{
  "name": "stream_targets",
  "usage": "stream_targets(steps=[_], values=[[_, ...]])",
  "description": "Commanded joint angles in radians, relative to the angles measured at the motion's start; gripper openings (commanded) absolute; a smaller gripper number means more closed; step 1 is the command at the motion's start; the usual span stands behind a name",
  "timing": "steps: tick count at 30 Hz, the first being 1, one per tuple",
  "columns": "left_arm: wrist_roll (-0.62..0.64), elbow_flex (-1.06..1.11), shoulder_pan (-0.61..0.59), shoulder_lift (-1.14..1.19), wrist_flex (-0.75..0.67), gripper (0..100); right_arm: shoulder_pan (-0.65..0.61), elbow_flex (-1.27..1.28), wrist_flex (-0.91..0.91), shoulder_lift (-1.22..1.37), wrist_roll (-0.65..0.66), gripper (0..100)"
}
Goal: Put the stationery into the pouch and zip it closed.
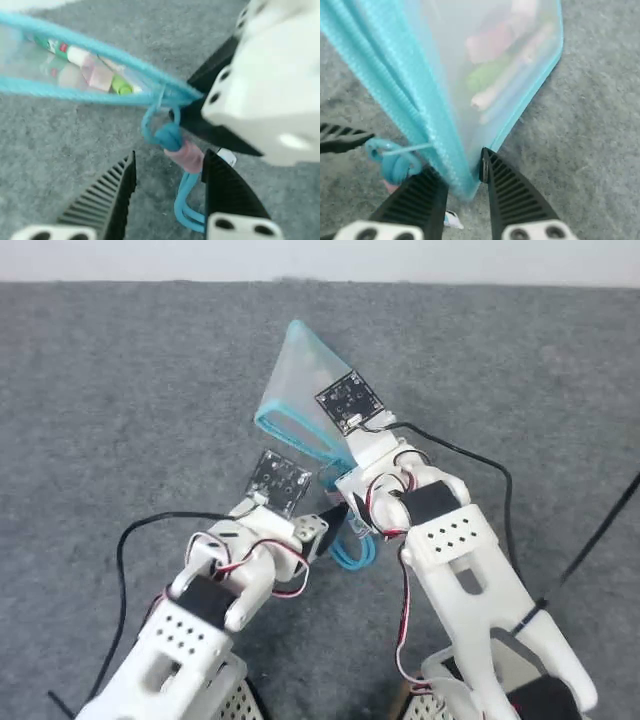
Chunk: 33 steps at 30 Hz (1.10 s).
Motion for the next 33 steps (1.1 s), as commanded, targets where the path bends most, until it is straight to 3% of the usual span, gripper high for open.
stream_targets(steps=[1, 9, 17, 33], values=[[0.018, -0.018, 0.000, 0.075, -0.095, 21, -0.016, -0.017, 0.022, -0.071, -0.015, 0.6], [0.012, -0.015, 0.000, 0.155, -0.180, 19, -0.016, 0.032, 0.001, -0.074, -0.008, 0.6], [-0.031, -0.021, -0.100, 0.149, -0.190, 1, -0.008, 0.072, -0.025, -0.067, 0.025, 0.6], [-0.077, -0.073, -0.261, 0.149, -0.138, 1, 0.110, 0.132, -0.061, -0.064, 0.066, 0.6]])
